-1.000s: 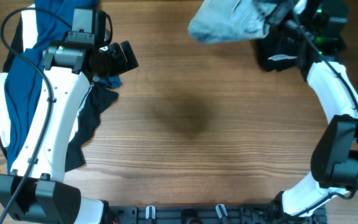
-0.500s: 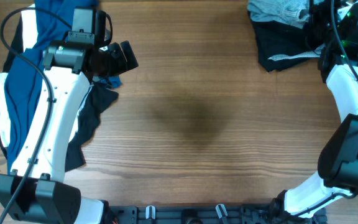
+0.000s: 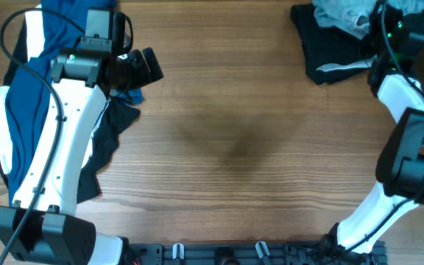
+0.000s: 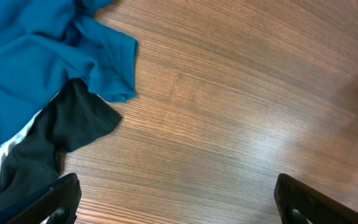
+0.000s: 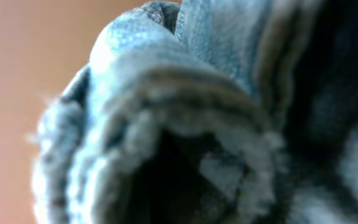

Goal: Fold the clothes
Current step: 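Carry the folded jeans to the top-right and place them on the black stack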

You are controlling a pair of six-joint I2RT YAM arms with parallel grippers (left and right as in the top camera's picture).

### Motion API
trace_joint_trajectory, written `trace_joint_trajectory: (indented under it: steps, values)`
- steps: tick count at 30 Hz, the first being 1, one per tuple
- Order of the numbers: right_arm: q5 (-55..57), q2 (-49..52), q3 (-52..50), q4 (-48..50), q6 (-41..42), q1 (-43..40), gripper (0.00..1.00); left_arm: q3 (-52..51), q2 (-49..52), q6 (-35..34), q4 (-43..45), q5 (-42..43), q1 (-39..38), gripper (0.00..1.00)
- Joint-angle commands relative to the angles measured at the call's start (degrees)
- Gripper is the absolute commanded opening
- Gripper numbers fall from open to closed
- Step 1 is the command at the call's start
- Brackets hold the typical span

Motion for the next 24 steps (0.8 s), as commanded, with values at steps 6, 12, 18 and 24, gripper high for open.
trace_joint_trajectory:
  steps: [6, 12, 18, 24]
  values:
    - [-0.9, 1.3, 1.5, -9.5, -2.6, -0.6, 0.69, 0.6, -0.1, 1.1, 1.0, -0.8, 0.0, 1.00]
    - [-6.8, -3.3, 1.5, -21.7, -12.5, -3.1, 0.91, 0.6, -0.1, 1.1, 2.1, -0.7, 0.0, 1.00]
    - [-10.9, -16.2, 1.5, -38.6, -24.2, -5.8, 0.95, 0.6, -0.1, 1.1, 2.1, -0.1, -0.1, 1.00]
    - [-10.9, -26.4, 1.5, -43.8, -41.3, -6.2, 1.00, 0.6, -0.1, 1.1, 2.1, -0.1, -0.1, 1.00]
